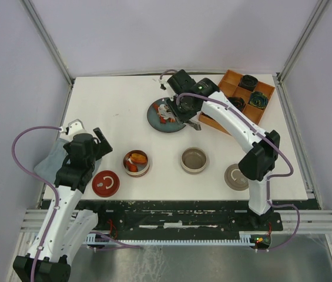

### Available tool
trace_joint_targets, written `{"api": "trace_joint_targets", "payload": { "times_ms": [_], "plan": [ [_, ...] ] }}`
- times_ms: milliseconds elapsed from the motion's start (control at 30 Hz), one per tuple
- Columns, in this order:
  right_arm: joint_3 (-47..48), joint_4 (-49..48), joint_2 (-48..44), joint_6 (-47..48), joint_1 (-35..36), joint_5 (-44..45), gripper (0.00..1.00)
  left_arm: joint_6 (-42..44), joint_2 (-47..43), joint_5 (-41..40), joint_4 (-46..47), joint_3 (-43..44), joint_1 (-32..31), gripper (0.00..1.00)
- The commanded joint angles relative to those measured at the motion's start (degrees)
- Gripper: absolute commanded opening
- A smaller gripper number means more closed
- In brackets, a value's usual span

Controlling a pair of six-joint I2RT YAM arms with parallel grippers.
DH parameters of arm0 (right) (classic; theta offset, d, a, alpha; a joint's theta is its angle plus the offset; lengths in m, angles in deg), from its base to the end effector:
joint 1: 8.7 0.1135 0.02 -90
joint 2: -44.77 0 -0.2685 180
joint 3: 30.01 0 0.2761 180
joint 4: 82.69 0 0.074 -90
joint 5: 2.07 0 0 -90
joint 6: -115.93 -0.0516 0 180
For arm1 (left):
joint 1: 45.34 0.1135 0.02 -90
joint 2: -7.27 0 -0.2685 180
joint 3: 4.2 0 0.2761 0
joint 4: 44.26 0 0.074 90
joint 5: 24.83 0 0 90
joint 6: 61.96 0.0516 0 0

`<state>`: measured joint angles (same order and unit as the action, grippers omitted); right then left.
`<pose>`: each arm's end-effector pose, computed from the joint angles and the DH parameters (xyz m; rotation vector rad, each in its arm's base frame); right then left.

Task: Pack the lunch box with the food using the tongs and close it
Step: Pick up the fake food from the plate, then place the fake food in the packing box.

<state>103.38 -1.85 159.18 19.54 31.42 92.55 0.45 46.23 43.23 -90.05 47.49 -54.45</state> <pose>0.3477 0.2876 0.3372 -0.7444 2.5481 0.1643 0.1834 -0.0099 0.2767 -0.5524 2.0276 0.0277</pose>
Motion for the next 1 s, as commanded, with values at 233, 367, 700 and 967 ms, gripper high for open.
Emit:
{"api": "trace_joint_targets", "payload": {
  "times_ms": [233,367,700,967],
  "plan": [
    [-5.25,-4.45,-8.44,-2.49,11.28,-8.05,0.36,0.0,-0.9,-0.92,2.24,0.33,0.21,1.0],
    [-6.14,-2.67,-7.52,-2.55,17.02,-7.95,0.36,-0.09,-0.99,-1.17,2.12,0.41,0.18,1.0],
    [-8.66,-0.74,-7.4,-3.43,22.18,-6.51,0.36,-0.18,-1.26,-1.33,2.14,0.33,0.2,1.0],
    [-8.42,-0.02,-5.9,-3.19,22.97,-5.41,0.37,-0.18,-1.17,-1.01,2.26,0.33,0.16,1.0]
  ]
}}
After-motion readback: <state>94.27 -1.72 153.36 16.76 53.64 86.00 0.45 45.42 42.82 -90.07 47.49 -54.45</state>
